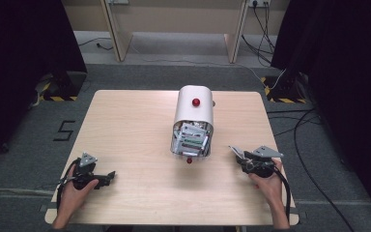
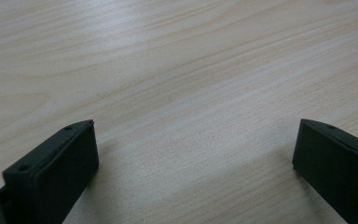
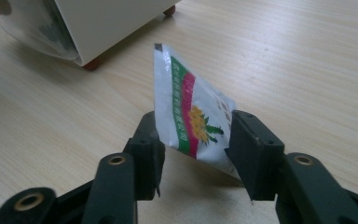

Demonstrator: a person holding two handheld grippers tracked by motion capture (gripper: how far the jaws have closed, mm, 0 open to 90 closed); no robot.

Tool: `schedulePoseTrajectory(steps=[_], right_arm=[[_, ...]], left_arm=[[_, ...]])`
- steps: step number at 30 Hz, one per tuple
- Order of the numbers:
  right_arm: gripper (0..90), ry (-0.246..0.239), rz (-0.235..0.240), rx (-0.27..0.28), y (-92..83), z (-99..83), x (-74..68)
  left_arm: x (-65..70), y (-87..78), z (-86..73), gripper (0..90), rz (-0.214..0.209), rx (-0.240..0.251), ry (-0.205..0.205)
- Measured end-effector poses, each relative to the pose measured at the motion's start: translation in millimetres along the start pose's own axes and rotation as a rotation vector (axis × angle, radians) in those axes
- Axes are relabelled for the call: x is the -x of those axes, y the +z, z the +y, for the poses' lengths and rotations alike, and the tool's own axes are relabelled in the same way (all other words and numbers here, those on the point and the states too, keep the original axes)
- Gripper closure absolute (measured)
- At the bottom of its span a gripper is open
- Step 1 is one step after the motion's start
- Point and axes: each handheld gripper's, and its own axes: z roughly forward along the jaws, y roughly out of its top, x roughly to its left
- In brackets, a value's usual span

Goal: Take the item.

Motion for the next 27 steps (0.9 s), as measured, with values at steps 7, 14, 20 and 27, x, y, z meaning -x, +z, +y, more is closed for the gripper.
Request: schedulePoseTrajectory(steps=[7, 14, 20, 27], right_arm=[[48.2, 0.022, 0.006, 0.023, -0.7, 1.7, -1.5], [47.0, 0.021, -0.003, 0.034, -3.3, 3.8, -2.9], [42.2, 0.064, 0.001, 0.042, -6.1, 5.5, -4.5], [36.3, 0.093, 0.002, 0.048, -10.2, 6.8, -6.2]], left_arm=[[0.0, 0.0, 0.0, 0.0, 0.000, 0.000, 0.000], [0.0, 0.0, 0.0, 0.0, 0.000, 0.000, 0.001], [0.0, 0.0, 0.0, 0.0, 0.000, 0.000, 0.000], [0.0, 0.0, 0.0, 0.0, 0.000, 0.000, 0.000]])
